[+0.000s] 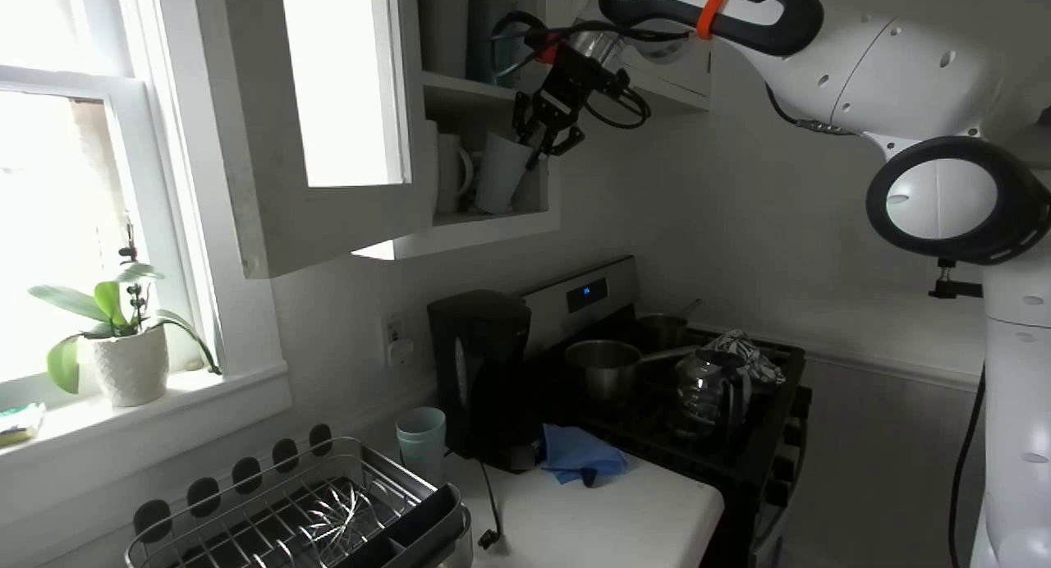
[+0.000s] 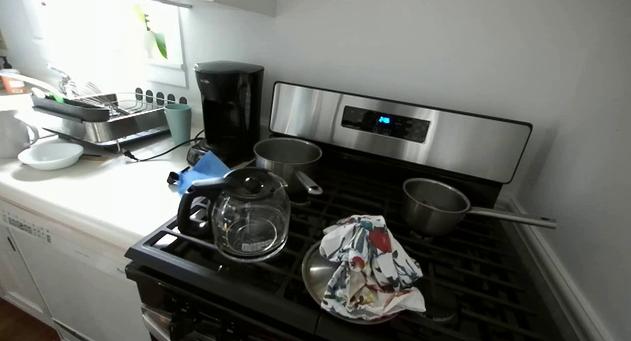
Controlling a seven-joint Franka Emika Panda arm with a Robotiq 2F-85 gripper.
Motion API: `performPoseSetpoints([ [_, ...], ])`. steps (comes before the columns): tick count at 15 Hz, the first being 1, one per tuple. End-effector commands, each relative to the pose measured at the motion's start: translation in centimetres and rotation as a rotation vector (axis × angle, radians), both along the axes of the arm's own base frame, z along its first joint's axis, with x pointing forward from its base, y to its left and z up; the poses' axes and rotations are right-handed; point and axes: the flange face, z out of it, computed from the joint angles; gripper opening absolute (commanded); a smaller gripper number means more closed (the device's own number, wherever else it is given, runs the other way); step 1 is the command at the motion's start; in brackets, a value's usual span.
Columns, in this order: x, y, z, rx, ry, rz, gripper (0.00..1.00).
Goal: Put the blue cup in the top cabinet
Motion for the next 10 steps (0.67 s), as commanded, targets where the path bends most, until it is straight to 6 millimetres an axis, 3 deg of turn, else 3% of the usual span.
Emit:
performPoseSetpoints([
  [1, 0.47, 0.37, 1.15, 0.026, -0.059, -0.020, 0.69],
  [3, 0.73, 0.48, 1.27, 0.026, -0.085, -0.022, 0.83],
  [4, 0.92, 0.54, 1.23, 0.028, -0.093, -0.025, 0.67],
  [5, 1.06, 0.60, 1.20, 0.029, -0.099, -0.027, 0.44],
  [6, 1.16, 0.66, 1.16, 0.032, -0.102, -0.026, 0.43],
  [10, 1.26, 1.00, 1.27, 0.027, -0.118, -0.015, 0.13],
])
